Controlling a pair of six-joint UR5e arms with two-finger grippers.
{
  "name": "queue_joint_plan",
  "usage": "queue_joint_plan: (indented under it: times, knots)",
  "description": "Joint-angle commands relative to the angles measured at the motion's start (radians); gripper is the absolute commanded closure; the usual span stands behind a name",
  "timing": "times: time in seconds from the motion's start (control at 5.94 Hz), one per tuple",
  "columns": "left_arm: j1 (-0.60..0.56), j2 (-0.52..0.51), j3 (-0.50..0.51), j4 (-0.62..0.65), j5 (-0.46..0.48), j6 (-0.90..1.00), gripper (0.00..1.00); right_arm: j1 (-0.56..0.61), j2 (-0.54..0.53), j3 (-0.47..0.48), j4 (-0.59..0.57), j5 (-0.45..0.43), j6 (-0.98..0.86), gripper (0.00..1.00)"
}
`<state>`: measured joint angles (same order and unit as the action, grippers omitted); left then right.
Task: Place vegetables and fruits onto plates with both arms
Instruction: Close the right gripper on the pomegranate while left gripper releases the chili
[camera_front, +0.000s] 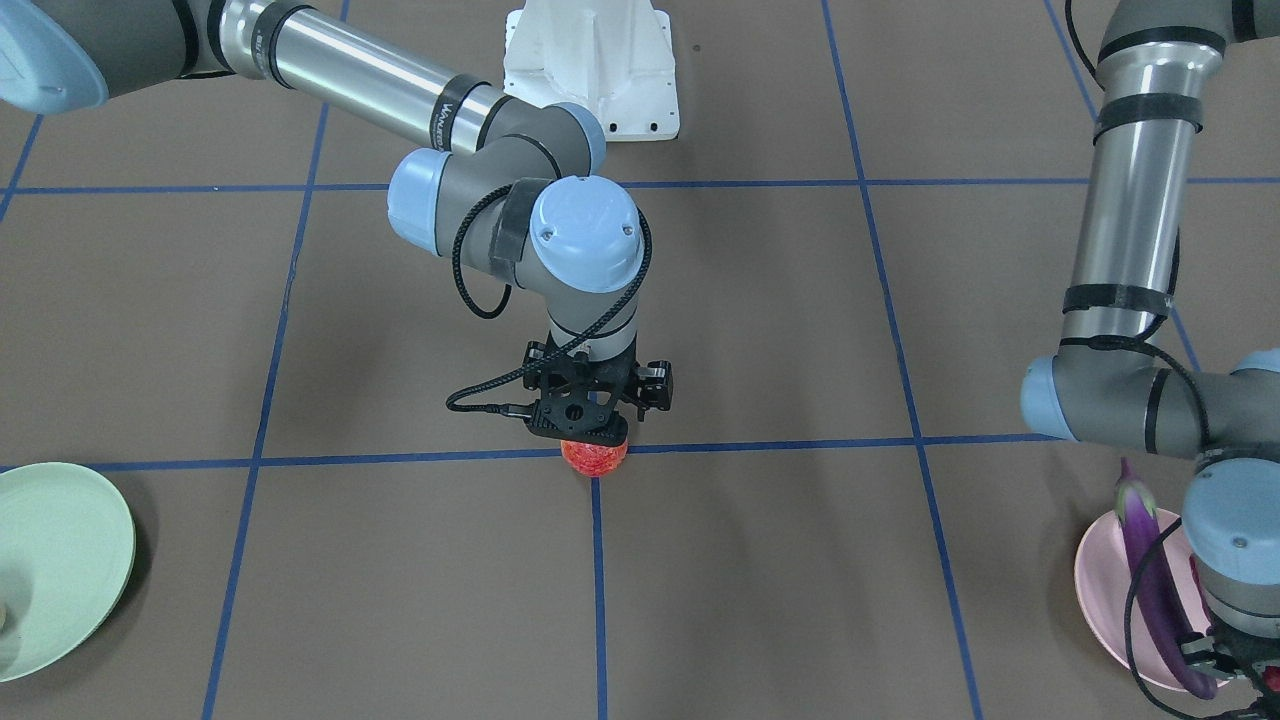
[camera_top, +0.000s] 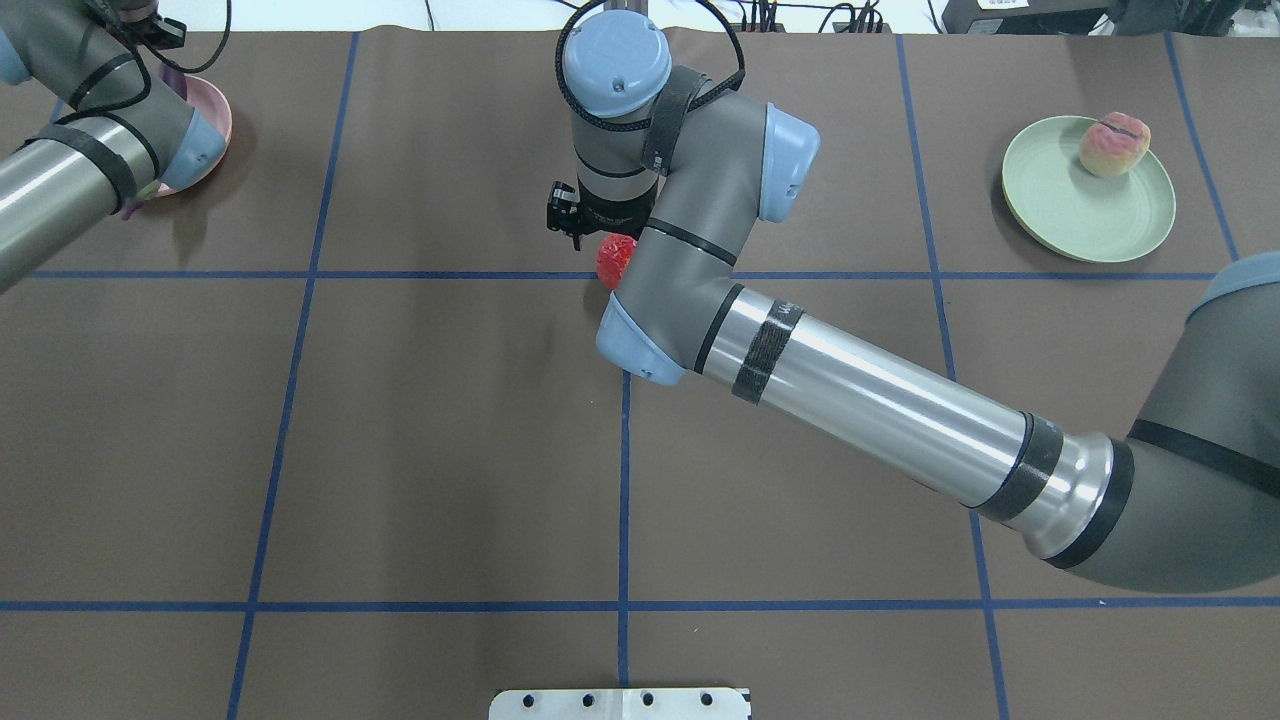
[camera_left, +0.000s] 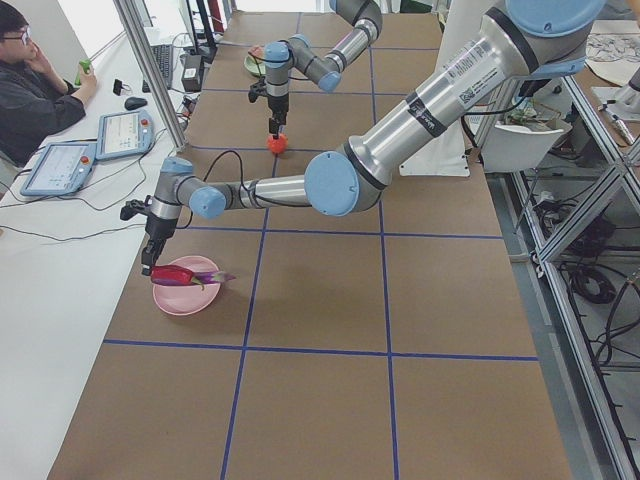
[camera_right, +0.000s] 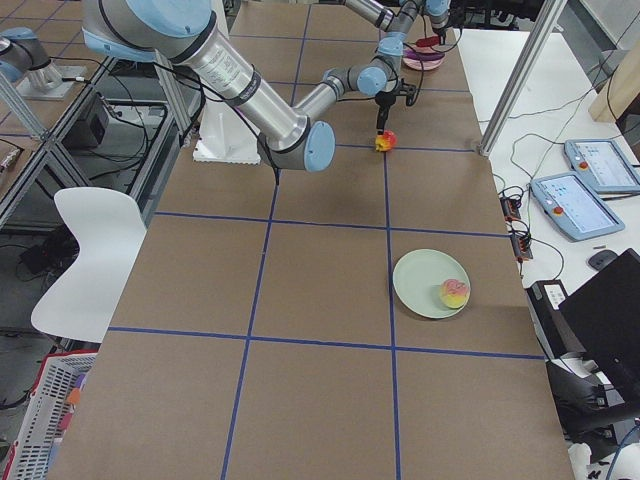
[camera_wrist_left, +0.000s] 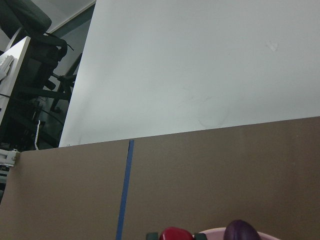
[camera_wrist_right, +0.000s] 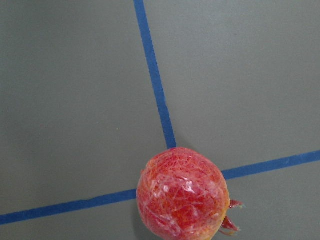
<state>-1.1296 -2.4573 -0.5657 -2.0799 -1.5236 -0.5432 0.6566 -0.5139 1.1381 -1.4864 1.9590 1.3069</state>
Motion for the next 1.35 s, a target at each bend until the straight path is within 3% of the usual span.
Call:
queue_joint_plan:
  times: [0.0,0.17,0.34,0.51,0.67,0.84,1.18]
  knots:
    - [0.007,0.015,0.0,-0.003,0.0,0.015,1.0,0.0,0.0,0.0,0.0,0.0,0.0,0.01]
    - [0.01,0.035,-0.008,-0.005,0.0,0.014,1.0,0.0,-0.002,0.0,0.0,0.0,0.0,0.01]
    - [0.011,0.037,-0.008,-0.006,0.0,0.012,0.91,-0.008,-0.011,0.0,-0.002,-0.002,-0.008,0.01]
    - [0.011,0.038,-0.006,-0.006,0.0,0.014,0.75,-0.015,-0.017,-0.001,-0.002,-0.027,-0.02,0.01]
    - [0.011,0.038,-0.006,-0.006,0.0,0.014,0.53,-0.034,-0.02,-0.014,0.009,-0.087,-0.026,0.01]
    - [0.013,0.038,-0.008,-0.006,0.0,0.012,0.01,-0.035,-0.02,-0.029,0.037,-0.091,-0.026,0.01]
    - [0.013,0.038,-0.01,-0.009,0.0,0.008,0.0,-0.035,-0.021,-0.038,0.041,-0.126,-0.054,0.01]
